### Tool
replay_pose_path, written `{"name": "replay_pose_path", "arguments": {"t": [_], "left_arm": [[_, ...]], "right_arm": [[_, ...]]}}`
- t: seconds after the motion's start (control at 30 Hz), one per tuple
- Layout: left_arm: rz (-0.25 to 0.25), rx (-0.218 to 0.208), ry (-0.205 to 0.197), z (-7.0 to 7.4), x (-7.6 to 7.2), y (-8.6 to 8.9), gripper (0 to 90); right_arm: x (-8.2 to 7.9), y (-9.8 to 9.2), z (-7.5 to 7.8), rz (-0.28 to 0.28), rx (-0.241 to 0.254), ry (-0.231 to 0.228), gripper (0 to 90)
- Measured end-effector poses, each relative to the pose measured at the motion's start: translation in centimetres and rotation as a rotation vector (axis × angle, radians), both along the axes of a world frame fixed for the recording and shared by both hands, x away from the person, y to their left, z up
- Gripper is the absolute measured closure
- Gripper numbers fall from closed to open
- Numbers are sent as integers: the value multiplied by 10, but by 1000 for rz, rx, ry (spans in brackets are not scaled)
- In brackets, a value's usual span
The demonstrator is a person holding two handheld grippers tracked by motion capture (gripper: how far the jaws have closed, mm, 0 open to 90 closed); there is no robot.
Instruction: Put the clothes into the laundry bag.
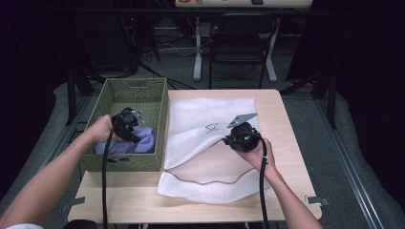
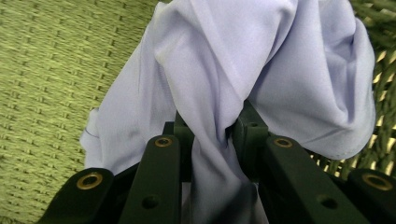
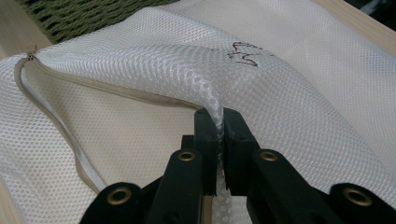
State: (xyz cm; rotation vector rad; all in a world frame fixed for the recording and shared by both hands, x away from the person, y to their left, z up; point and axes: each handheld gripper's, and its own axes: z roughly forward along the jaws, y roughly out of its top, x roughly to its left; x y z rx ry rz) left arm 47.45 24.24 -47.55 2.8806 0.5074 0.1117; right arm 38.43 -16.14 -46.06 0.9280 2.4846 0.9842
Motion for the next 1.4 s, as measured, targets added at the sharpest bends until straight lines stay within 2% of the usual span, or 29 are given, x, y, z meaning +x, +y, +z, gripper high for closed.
{"name": "replay_pose_path", "arguments": {"t": [0.1,0.4,0.7,1.07,1.2,1.4], "left_arm": [[15,-34,-13,9,1,4,752],[1,-10,-46,33,1,6,753],[-3,-4,-66,47,1,10,754],[-1,-28,-85,73,0,16,753],[-2,-11,-99,82,1,19,753],[-5,-15,-105,91,0,19,754]], "right_arm": [[0,-1,1,-1,0,0,860],[0,-1,1,-1,1,-3,860],[0,-2,1,-8,-1,0,860],[0,-2,1,-9,-4,0,860],[1,-2,1,-9,-3,3,861],[1,-3,1,-8,-4,2,861]]}}
